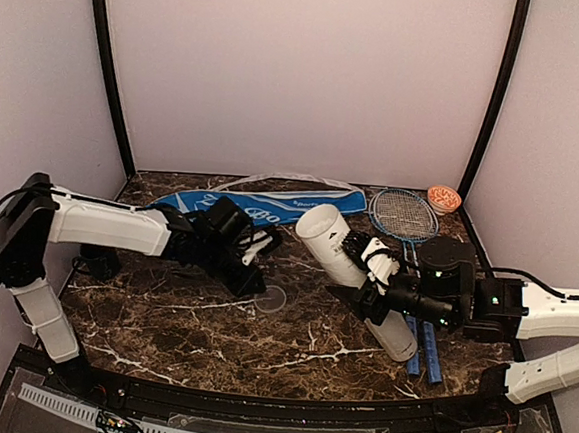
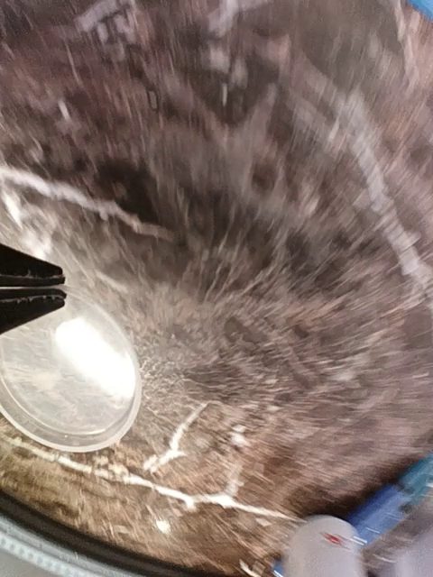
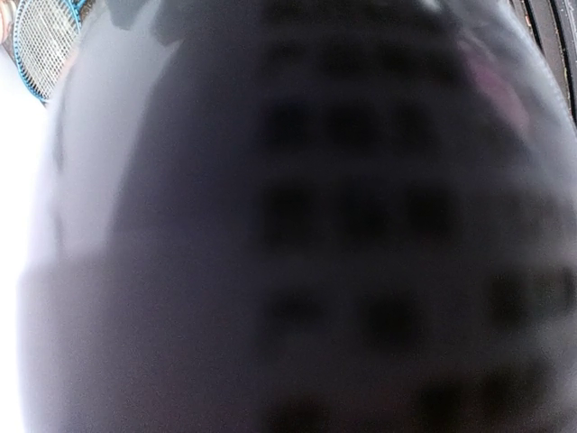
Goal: Pack up the badminton gear
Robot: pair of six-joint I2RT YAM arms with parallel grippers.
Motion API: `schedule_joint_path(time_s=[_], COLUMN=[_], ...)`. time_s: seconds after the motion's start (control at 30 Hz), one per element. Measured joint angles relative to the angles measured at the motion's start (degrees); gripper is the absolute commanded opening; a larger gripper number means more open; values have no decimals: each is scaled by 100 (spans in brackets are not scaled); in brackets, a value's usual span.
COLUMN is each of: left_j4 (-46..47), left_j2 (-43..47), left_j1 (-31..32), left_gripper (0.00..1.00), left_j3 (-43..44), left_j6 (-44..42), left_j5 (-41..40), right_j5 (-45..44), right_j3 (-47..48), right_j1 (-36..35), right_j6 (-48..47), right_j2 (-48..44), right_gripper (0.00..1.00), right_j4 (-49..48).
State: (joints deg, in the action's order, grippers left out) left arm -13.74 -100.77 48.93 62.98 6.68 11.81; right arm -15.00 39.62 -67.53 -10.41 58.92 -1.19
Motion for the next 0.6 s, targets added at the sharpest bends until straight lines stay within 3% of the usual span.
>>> schedule_joint_path(time_s=[0.2,0.37,0.6], left_j4=[44,-166,-616], left_j2=[1749,2828,3628], left_j1=[-780,-789,-708], left_gripper=[0,0,0], left_j3=[-334,-144,704], left_j6=[175,170,39], left_j5=[258,210,184], right_j5=[61,129,188], right_j3=[0,52,251], right_j1=[0,-4,-13], right_j6=[-90,-214,-411], right_j2=[15,155,457], right_gripper=[55,55,55], right_j4=[2,11,136])
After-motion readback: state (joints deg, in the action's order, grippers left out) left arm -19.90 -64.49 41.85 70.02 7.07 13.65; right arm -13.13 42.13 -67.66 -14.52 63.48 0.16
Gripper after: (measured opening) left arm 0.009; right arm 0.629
